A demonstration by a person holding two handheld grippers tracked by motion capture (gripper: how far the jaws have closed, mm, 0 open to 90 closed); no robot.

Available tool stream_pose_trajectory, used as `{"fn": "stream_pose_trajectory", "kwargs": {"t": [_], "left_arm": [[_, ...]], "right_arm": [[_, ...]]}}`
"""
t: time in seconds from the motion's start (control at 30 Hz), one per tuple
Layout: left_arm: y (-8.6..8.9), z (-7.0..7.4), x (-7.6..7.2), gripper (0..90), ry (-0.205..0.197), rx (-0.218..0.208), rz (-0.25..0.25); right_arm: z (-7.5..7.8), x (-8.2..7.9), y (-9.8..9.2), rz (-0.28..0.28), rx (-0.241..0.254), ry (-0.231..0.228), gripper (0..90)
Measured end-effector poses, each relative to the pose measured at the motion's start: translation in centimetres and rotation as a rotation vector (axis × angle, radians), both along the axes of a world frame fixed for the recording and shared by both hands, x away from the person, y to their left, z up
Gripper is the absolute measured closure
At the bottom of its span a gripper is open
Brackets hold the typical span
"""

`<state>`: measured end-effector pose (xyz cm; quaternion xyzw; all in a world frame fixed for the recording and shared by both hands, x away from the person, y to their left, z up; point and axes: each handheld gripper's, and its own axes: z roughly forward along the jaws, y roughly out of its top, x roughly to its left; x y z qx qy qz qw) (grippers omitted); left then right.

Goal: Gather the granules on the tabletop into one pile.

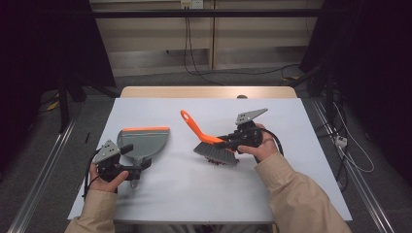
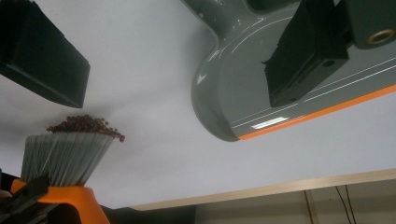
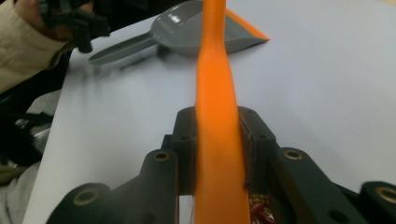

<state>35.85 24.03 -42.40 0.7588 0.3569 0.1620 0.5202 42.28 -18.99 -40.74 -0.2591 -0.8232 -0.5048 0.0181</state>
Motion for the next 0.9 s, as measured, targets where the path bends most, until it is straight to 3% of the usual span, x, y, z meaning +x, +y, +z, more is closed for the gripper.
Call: {"fn": "stream_pose_trajectory", "kwargs": {"t": [0.13,0.3,0.37,0.53,0.6,0.7,0.9], "left_arm": [[0.1,0.0,0.0,6.1,-0.001,0.0,0.001],[0.0,0.1,0.0,6.1,-0.006,-0.003,0.001],[0.0,0.1,-0.1,6.1,-0.007,-0.003,-0.001],[0.0,0.1,-0.1,6.0,-0.007,-0.005,-0.002],[0.0,0.1,-0.1,6.1,-0.006,-0.005,-0.002],[0.1,0.2,-0.1,6.1,-0.007,-0.005,-0.002],[0.0,0.2,-0.1,6.1,-0.007,-0.002,-0.004]], "right_arm": [[0.7,-0.3,-1.0,-0.111,-0.007,0.002,71.2],[1.3,-1.2,-2.1,-0.305,-0.02,-0.022,71.2],[1.4,-1.5,-2.3,-0.356,-0.037,-0.029,71.3],[0.9,-2.0,-2.6,-0.414,-0.089,-0.066,71.3],[0.6,-2.1,-2.9,-0.428,-0.084,-0.07,71.3],[0.2,-2.4,-3.1,-0.475,-0.109,-0.099,71.3],[-1.1,-3.7,-3.1,-0.577,-0.166,-0.113,71.3]]}}
